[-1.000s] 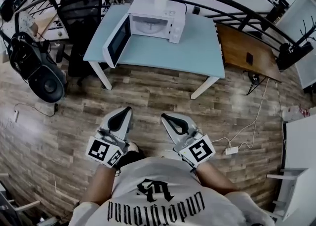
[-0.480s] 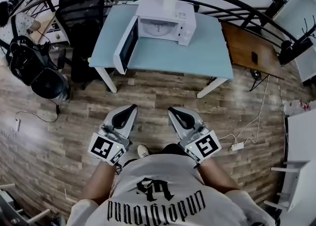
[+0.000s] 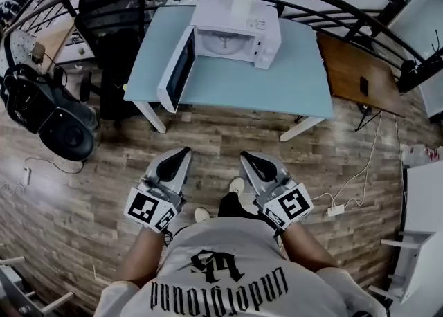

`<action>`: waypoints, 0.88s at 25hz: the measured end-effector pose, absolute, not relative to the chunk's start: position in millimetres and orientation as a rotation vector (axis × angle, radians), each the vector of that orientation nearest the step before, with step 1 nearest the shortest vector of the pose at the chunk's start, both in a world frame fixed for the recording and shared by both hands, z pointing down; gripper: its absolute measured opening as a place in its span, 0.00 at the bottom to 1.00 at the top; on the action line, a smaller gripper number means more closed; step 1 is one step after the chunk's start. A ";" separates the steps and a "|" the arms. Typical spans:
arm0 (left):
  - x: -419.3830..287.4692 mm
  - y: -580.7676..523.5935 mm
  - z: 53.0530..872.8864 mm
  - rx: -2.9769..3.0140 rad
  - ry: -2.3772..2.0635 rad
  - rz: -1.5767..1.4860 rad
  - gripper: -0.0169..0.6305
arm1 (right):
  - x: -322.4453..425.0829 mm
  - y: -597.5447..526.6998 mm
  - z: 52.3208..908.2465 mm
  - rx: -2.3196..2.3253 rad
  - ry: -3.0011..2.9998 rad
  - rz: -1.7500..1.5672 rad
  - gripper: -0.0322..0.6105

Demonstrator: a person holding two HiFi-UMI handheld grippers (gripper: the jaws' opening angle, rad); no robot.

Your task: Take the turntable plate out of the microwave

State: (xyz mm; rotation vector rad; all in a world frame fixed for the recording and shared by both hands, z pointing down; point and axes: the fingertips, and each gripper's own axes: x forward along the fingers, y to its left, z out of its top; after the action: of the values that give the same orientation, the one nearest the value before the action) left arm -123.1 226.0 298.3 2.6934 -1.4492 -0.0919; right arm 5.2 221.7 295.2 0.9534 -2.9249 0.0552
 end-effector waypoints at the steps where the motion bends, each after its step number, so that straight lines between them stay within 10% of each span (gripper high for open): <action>1: -120.7 218.9 298.4 2.696 -1.458 -0.081 0.10 | 7.4 212.9 296.5 0.949 -2.928 0.066 0.05; 22: -47.5 31.5 287.4 2.710 -1.586 -0.077 0.10 | 80.6 32.5 308.1 0.871 -2.913 0.018 0.05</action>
State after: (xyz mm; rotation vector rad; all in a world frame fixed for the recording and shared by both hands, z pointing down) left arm -47.5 31.5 287.4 2.7096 -1.5860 -0.0768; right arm 80.6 32.5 308.1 0.8710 -2.9133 0.0177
